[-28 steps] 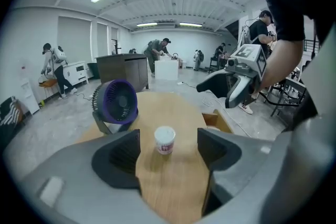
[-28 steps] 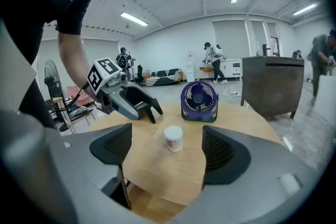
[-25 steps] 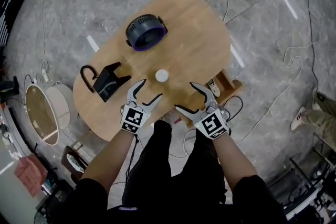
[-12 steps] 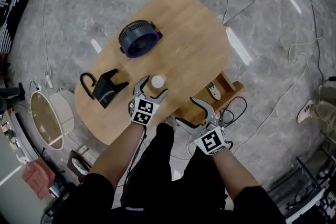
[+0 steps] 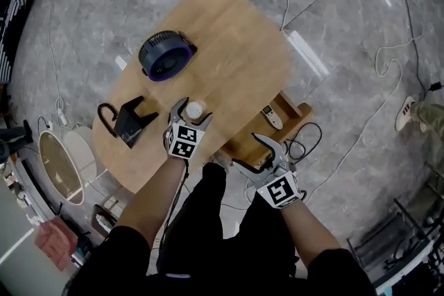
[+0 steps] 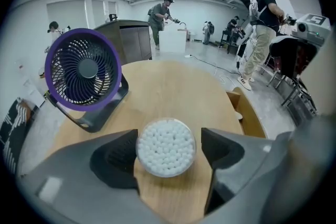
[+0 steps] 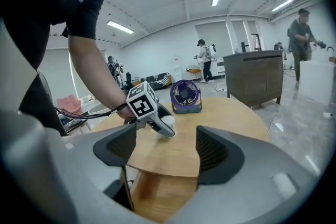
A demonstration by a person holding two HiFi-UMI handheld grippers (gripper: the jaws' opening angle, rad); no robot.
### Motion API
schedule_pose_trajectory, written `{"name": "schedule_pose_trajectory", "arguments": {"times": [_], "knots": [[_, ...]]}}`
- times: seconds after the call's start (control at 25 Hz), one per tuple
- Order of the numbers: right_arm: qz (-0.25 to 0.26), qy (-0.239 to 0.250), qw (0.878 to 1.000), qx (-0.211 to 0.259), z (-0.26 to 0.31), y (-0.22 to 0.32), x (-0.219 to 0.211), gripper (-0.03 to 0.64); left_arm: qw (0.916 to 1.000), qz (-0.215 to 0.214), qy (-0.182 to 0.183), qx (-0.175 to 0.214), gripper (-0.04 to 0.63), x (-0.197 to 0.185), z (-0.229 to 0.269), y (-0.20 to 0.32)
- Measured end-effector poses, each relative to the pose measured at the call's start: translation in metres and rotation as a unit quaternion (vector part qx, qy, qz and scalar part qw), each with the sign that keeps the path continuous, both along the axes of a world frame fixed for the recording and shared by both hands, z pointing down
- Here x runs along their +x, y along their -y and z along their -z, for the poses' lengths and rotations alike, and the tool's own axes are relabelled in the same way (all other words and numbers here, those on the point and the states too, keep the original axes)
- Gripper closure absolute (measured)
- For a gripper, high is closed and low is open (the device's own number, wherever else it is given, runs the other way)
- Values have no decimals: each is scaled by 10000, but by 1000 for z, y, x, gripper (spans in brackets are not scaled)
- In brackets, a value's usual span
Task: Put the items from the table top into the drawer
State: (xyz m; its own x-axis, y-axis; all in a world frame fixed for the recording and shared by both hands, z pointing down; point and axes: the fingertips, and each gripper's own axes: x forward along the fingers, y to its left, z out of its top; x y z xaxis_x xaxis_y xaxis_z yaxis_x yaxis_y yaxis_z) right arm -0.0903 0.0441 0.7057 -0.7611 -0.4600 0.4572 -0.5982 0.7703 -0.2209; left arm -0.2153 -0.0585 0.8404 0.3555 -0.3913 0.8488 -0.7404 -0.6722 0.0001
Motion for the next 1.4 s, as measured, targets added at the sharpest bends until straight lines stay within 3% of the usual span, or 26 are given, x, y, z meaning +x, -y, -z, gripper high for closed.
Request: {"name": "schedule_pose_trajectory", "arguments": {"times": [0.16, 0.32, 0.48, 0.68, 1.08, 1.4], "knots": [[-45, 41, 10000, -51, 1, -1, 8, 232, 9998, -22, 180, -71, 218, 0, -5, 1], [-142, 76, 9998, -96, 2, -5, 16, 232, 9985, -144, 481, -200, 312, -3, -10, 6], [-294, 48, 9995, -113, -1, -8, 33, 232, 9973, -245, 602, -332, 316, -1, -10, 7], [-481, 19, 9987, -156, -6, -11, 56, 233, 9975, -398, 560, -176, 318, 17, 3, 10], [-703, 17, 9975, -17, 11, -17, 94, 235, 9934, -1117, 245, 132, 318, 107, 38, 4], [-946, 32, 9955, -33, 13, -35, 140, 235, 9871, -1601, 51, 71, 318, 176, 43, -40]]}}
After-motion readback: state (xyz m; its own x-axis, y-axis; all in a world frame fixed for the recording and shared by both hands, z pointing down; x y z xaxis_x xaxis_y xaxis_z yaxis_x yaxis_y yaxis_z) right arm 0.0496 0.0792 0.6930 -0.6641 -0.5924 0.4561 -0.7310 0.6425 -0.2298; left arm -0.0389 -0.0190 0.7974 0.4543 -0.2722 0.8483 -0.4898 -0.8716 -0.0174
